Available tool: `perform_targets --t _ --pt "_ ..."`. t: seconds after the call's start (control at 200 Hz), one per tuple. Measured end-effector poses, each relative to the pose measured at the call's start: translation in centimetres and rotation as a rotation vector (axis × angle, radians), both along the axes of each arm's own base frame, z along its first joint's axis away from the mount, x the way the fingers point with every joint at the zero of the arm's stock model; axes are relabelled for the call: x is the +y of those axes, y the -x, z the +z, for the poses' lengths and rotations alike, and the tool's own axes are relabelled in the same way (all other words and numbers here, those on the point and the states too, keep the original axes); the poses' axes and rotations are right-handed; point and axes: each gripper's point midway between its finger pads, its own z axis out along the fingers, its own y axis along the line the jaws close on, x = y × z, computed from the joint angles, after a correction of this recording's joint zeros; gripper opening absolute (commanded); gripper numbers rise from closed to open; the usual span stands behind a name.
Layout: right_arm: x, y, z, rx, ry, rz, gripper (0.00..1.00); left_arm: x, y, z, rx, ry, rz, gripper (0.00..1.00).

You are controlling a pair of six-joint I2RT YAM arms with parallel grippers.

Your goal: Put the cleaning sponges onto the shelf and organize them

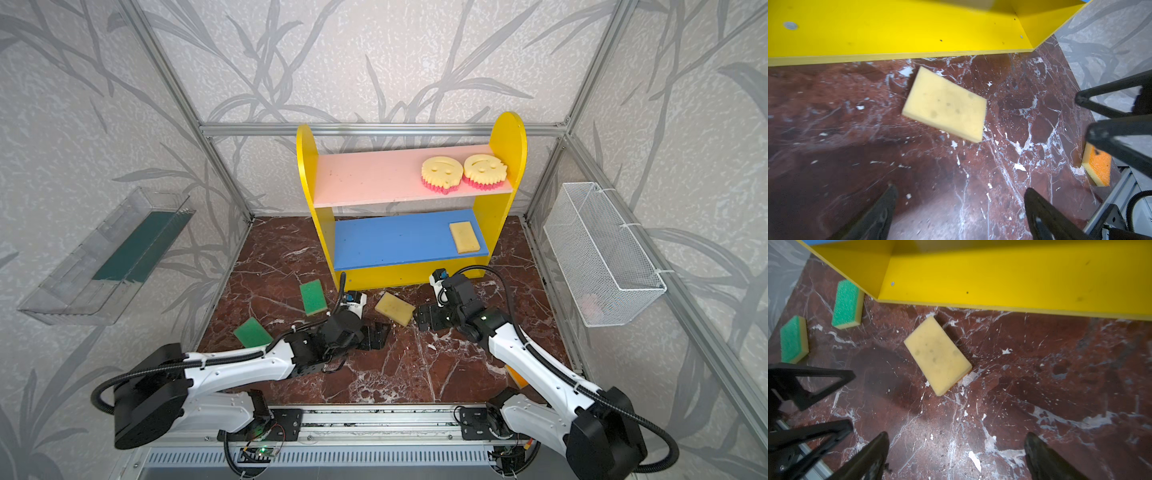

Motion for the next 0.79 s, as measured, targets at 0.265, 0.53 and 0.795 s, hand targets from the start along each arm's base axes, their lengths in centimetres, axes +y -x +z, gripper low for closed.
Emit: perform_targets --t 0.265,0.53,0.795 --pt "2.8 0.4 -4.6 0.116 0.091 0.134 0.99 5.8 0.0 -1.6 -0.011 -0.065 0.107 0.98" --pt "4.6 -2.1 -5.2 0.058 0.107 0.207 0.99 8.2 -0.3 -3.7 0.029 -0.091 0.160 0.97" --pt "5.9 -3.9 -6.4 0.035 0.135 0.271 0.99 8.3 -0.7 -4.4 0.053 -0.087 0.163 0.97"
